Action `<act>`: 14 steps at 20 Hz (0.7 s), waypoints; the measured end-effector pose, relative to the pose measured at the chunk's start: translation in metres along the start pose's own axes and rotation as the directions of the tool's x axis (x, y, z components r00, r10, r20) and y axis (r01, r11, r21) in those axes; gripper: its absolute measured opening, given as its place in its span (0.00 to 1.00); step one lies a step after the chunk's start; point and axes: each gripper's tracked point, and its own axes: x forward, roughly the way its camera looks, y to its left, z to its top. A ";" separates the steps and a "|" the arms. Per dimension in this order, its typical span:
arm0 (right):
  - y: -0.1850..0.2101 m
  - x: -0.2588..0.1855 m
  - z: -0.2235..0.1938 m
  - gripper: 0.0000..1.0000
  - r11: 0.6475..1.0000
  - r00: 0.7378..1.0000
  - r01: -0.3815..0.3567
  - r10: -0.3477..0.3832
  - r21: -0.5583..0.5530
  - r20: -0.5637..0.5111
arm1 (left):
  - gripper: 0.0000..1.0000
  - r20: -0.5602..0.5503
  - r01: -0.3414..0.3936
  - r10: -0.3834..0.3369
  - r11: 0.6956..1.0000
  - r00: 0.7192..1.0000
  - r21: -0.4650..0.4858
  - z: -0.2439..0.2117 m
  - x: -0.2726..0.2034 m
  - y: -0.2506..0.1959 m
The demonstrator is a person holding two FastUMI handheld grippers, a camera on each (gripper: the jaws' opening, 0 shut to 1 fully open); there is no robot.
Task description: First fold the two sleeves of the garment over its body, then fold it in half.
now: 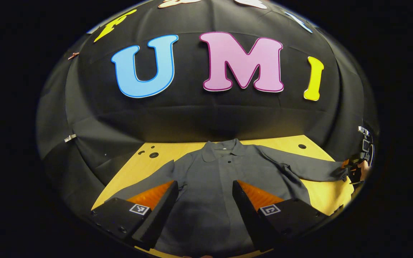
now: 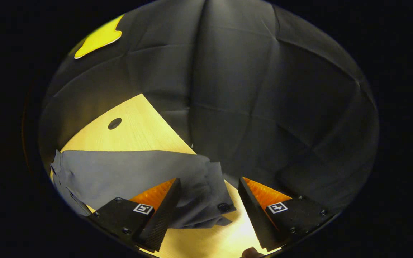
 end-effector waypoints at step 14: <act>0.035 0.004 -0.029 0.31 0.994 0.994 -0.078 0.071 -0.082 -0.085 | 0.95 -0.035 -0.001 -0.001 0.998 0.999 -0.057 -0.012 0.001 -0.008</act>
